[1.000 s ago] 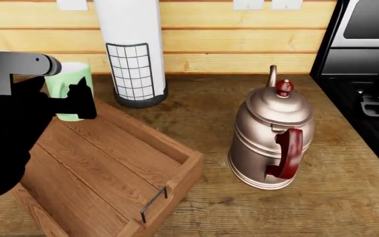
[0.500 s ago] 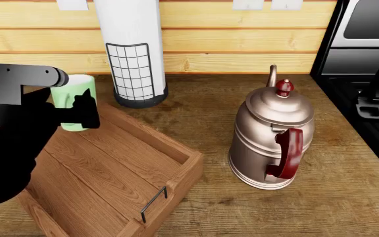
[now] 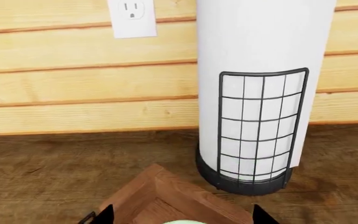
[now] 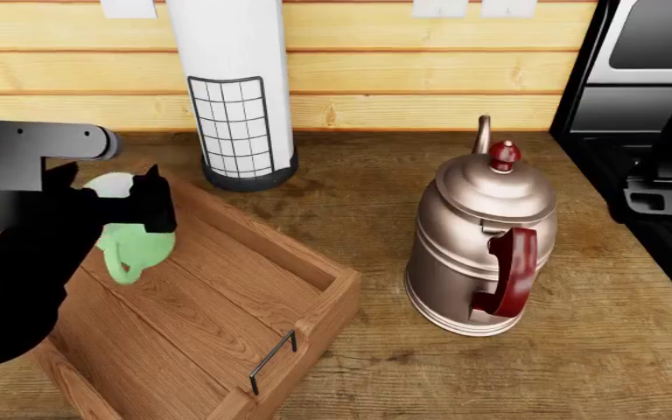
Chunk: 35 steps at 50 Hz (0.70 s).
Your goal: Pick the kettle from the counter and place it on the tray. Then pick the mug from the cabinet and place it on the tray. Then close the cabinet doors.
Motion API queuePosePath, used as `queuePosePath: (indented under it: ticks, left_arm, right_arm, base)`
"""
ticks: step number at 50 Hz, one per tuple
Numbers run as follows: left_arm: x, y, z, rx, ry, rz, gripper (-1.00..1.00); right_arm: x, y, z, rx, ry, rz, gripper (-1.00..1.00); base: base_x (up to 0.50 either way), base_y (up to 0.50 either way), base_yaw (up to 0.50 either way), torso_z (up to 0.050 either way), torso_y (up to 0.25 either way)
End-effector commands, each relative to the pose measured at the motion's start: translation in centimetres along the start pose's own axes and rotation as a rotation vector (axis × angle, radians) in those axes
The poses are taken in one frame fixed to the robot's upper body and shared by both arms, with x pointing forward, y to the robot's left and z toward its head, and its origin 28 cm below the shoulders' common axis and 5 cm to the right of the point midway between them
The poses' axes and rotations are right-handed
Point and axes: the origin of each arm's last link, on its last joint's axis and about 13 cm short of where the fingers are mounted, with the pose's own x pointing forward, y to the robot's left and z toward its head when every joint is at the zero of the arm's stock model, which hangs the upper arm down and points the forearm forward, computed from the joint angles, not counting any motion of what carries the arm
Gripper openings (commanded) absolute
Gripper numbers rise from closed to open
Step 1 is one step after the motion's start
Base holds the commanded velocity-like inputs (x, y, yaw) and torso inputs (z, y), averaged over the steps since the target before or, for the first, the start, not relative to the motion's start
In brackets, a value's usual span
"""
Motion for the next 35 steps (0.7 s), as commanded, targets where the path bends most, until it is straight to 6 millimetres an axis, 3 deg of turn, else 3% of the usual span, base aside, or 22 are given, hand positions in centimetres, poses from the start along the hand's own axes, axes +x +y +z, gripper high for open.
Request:
queuePosePath:
  ticks: [1,8,17,22,27,35]
  left_arm:
    - [0.0,0.1,0.2,-0.003,-0.002,0.008,1.0]
    - [-0.1,0.2,0.4,-0.016,-0.014,0.001,1.0]
    - [-1.5,0.0,3.3,-0.056,-0.159,-0.066,1.0]
    - [-3.6,-0.1,5.9,-0.074,-0.27,-0.101,1.0]
    - [-6.8,-0.6,8.5,-0.074,-0.373,-0.154,1.0]
    - [-11.0,-2.7,8.5,-0.025,-0.404,-0.308,1.0]
  right_arm:
    - [0.0,0.1,-0.1,0.0,0.003,0.003,1.0]
    - [0.0,0.1,-0.1,0.0,0.004,0.003,1.0]
    - [0.0,0.1,-0.1,0.001,0.004,0.003,1.0]
    - [0.0,0.1,-0.1,0.002,0.005,0.0,1.0]
    - [-0.1,0.0,-0.1,0.002,0.004,-0.002,1.0]
    - [-0.1,-0.1,0.0,0.002,0.002,-0.003,1.0]
  base:
    - [0.0,0.0,0.0,0.0,0.0]
    - [0.0,0.0,0.0,0.0,0.0]
    - [0.0,0.0,0.0,0.0,0.0]
    - [0.0,0.0,0.0,0.0,0.0]
    - [0.0,0.0,0.0,0.0,0.0]
    - [0.0,0.0,0.0,0.0,0.0]
